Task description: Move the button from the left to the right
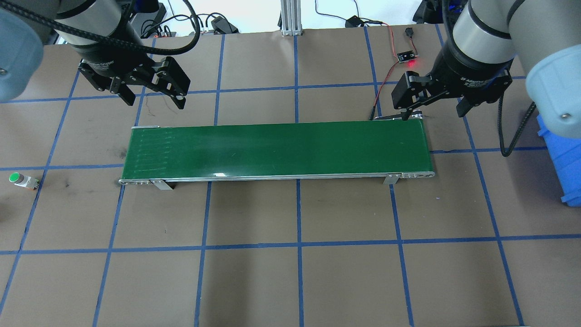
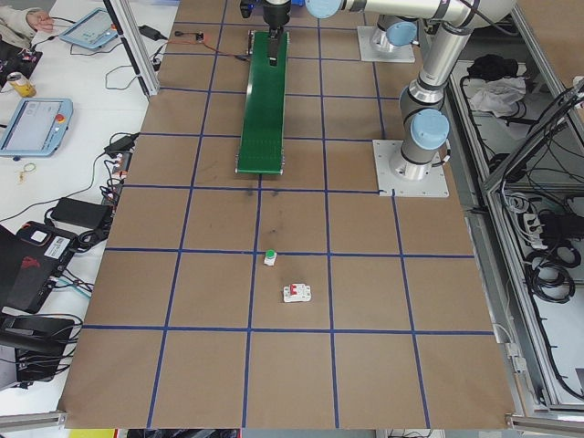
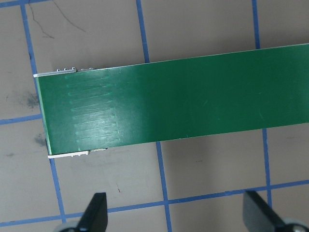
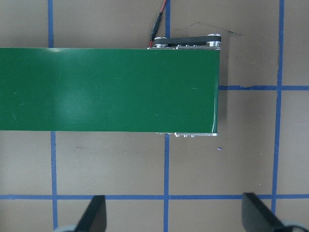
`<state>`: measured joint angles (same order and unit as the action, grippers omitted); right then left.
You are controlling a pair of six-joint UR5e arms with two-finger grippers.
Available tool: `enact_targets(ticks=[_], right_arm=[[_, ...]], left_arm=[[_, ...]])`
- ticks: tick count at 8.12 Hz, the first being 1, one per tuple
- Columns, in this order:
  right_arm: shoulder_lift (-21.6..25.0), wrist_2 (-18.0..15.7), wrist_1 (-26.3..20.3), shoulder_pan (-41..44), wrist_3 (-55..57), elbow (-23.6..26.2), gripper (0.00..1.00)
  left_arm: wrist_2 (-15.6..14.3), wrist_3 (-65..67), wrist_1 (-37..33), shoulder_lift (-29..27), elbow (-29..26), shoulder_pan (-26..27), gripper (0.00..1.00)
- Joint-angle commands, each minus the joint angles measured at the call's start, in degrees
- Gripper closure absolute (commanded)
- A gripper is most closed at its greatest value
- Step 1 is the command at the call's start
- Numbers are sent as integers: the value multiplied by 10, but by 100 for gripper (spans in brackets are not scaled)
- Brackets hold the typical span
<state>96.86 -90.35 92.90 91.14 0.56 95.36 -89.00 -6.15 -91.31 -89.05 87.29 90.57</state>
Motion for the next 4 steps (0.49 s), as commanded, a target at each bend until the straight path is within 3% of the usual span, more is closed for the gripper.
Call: enact_targets(ticks=[1,3,4], right_arm=[[-1,0,0,0,0,0,0],[0,0,0,0,0,0,0],[-1,-1,0,0,0,0,0]], left_arm=[[1,2,1,2,1,-2,0],[-3,-15,3,1,0,-33,0],[-7,-80,5,0,2,-88,0]])
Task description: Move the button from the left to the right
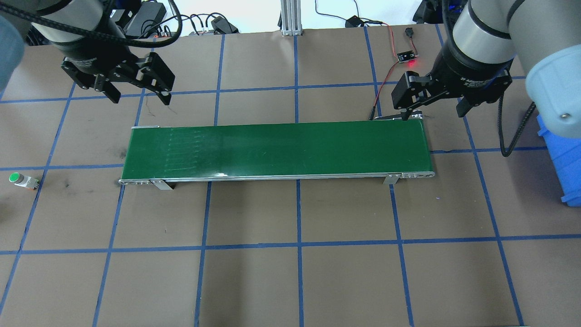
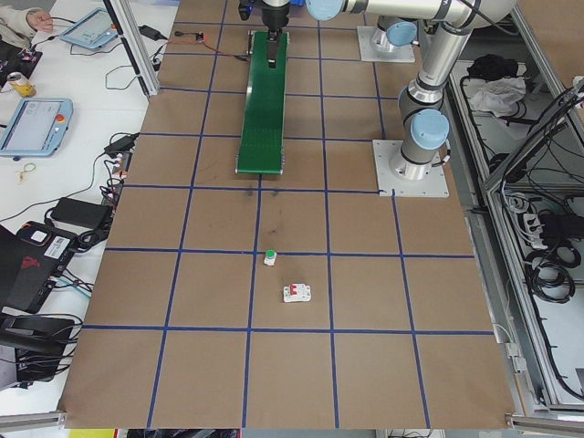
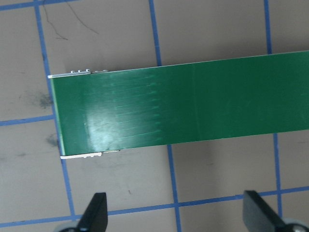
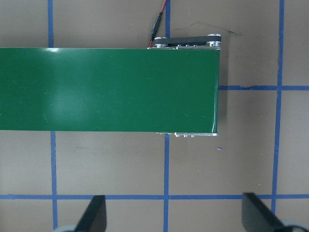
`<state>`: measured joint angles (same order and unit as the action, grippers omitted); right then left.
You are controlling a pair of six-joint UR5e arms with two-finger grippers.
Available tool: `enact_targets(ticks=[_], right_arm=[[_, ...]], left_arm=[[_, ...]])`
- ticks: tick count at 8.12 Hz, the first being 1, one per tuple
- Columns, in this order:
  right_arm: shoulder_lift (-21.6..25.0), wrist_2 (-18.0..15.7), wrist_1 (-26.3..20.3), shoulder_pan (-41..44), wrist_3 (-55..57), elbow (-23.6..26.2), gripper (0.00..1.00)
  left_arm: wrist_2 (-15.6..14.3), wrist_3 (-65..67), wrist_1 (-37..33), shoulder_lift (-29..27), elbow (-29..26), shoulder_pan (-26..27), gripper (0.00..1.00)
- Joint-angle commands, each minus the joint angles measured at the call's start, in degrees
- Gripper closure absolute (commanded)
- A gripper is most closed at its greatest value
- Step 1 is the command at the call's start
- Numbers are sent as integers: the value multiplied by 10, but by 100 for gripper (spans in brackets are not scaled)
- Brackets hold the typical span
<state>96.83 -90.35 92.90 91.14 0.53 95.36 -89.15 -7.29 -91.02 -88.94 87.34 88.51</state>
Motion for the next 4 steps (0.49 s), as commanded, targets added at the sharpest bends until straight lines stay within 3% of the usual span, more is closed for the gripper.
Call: enact_targets(ticks=[1,4], right_arm=[[0,0,0,0,0,0,0],[0,0,0,0,0,0,0]], left_arm=[[-7,-137,1,-9,2,-127,0],[-4,-370,24,-40,38,-279,0]])
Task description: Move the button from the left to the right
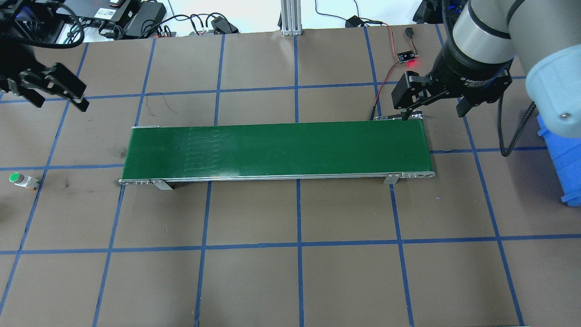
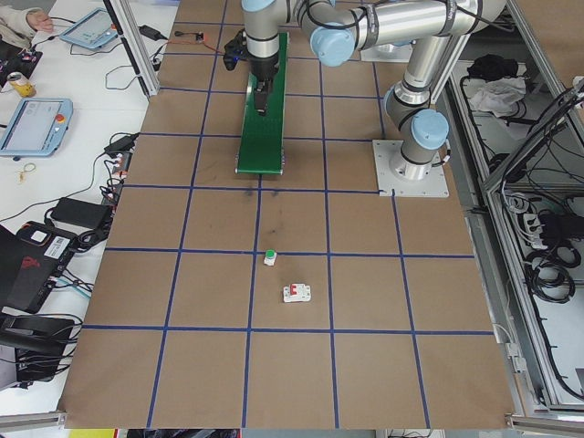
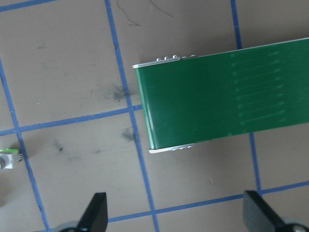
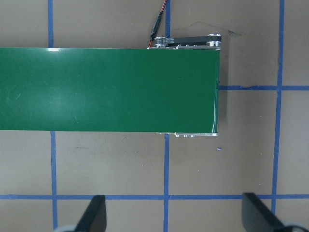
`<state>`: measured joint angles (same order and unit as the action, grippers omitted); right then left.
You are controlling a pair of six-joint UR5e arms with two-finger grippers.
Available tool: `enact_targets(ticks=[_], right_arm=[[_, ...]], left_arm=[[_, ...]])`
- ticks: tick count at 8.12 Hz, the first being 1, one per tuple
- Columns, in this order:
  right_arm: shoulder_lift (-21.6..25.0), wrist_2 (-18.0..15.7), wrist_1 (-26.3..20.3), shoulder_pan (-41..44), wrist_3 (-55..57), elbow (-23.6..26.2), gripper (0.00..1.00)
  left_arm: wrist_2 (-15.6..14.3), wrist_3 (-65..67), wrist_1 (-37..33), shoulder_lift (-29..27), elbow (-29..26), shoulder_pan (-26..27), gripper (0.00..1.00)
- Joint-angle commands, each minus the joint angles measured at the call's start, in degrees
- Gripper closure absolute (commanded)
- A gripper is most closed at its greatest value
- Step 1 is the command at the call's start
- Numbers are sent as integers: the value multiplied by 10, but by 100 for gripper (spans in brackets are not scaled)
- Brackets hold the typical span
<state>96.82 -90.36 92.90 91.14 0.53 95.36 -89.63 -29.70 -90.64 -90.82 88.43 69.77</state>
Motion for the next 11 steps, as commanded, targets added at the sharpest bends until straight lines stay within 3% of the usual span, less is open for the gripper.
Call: enact_targets(ticks=[1,3,4,5,6,8,11], right_arm=[[0,-1,0,0,0,0,0],[0,0,0,0,0,0,0],[-1,0,0,0,0,0,0],[0,-1,0,0,0,0,0],[0,0,0,0,0,0,0],[0,-1,0,0,0,0,0],[0,0,0,0,0,0,0]], left_arm=[[-2,-180,77,-46,49,-137,0],[-10,-242,172,-107,78,-182,0],[-48,-258,221,-146,82,-186,0],[-105,-293,264,-183,81,-186,0],[-115,-310,298,-206,81,-192,0],[-116,-356,303,-224,81,-227,0],[-114,-413,304,-262,75,-237,0]])
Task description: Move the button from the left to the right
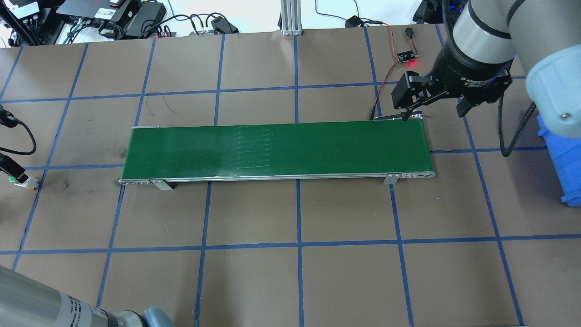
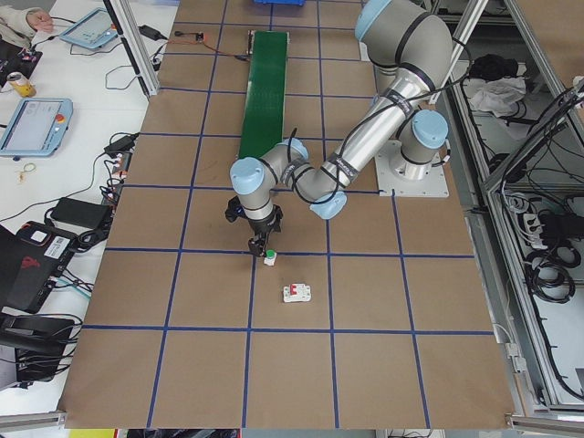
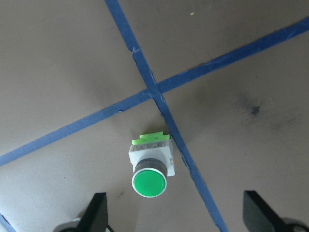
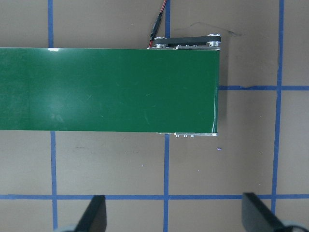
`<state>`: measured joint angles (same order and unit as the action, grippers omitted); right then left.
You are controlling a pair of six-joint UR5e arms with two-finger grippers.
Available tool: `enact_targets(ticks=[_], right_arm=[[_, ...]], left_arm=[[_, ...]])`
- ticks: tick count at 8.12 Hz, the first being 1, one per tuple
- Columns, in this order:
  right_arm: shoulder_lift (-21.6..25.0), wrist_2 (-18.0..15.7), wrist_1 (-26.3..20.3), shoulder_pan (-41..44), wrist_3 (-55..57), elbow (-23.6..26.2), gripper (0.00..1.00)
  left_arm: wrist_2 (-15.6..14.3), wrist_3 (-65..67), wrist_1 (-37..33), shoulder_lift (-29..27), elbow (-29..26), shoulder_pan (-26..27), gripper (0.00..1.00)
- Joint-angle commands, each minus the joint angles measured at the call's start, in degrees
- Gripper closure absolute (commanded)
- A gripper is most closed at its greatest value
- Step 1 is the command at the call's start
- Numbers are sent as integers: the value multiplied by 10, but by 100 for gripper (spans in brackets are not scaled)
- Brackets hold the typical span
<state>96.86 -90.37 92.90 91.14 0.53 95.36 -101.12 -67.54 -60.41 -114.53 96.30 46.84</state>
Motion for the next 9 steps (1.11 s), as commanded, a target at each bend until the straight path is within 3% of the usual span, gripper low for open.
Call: enact_targets(ticks=[1,5,6,7,9], right_arm=[[0,0,0,0,0,0,0],[-1,0,0,0,0,0,0],[-1,0,0,0,0,0,0],[0,0,0,0,0,0,0],[-1,0,0,0,0,0,0]], left_arm=[[0,-38,15,-43,-4,-14,0],[-2,-46,33,-70,-4,-15,0],[1,-45,33,-76,-4,-15,4],[1,-47,33,-76,-4,-15,21],[-2,-54,33,-76,-5,-15,100]])
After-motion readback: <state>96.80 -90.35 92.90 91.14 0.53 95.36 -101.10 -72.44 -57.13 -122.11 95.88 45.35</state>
